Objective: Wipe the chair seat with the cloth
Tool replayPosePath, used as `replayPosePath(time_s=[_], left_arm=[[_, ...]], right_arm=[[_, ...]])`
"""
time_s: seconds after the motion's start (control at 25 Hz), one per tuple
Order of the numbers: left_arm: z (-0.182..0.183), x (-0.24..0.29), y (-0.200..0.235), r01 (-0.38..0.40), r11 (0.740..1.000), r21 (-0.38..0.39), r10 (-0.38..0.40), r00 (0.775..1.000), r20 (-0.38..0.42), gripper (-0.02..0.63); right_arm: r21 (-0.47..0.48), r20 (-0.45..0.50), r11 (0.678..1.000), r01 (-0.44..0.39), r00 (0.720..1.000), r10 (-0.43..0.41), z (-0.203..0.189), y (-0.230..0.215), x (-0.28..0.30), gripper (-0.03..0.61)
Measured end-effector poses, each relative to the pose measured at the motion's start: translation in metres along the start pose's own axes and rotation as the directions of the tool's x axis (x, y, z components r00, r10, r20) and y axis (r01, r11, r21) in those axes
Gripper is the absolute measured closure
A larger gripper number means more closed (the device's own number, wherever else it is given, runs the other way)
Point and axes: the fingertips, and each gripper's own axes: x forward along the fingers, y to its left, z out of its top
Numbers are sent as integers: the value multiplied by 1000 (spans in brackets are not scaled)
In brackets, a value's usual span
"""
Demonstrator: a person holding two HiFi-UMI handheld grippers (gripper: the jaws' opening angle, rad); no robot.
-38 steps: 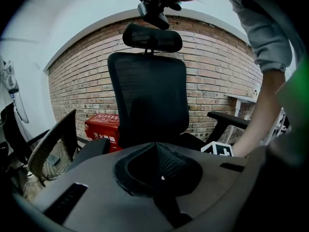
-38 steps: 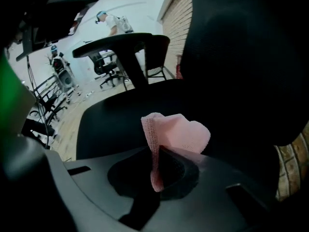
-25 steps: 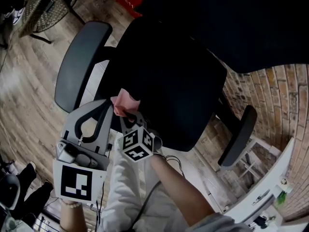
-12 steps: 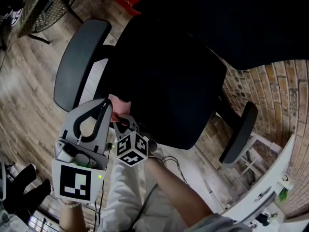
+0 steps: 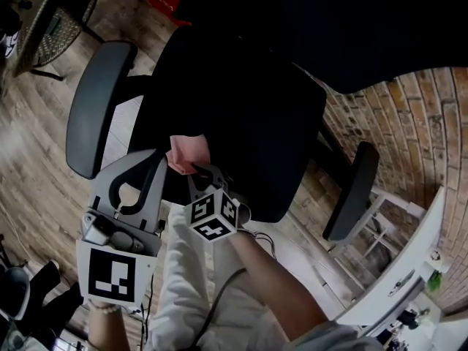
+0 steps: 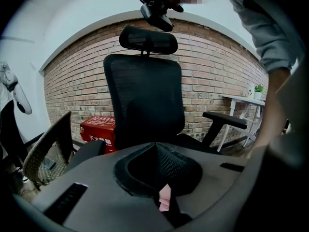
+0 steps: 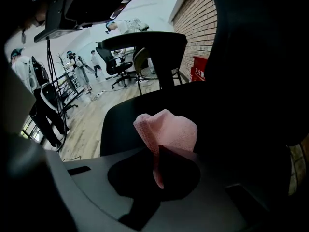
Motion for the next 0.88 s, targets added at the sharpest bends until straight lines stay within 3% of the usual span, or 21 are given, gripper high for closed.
replayPosePath(time_s=[0.2,0.4,0.68,0.88], left_arm=[[13,13,-18,47,998,41,-48,999,10,595],[21,22,-31,77,995,62,-78,997,11,595],[33,33,-47,113,990,86,-115,993,20,595],[35,37,-54,132,986,102,-134,991,20,595]], right_arm=[[73,-21,992,106,994,-104,-25,-51,-18,523],[171,-47,959,224,975,-219,-50,-103,-40,523],[313,-125,859,406,914,-386,-94,-171,-78,523],[376,-158,789,485,873,-461,-115,-202,-99,523]])
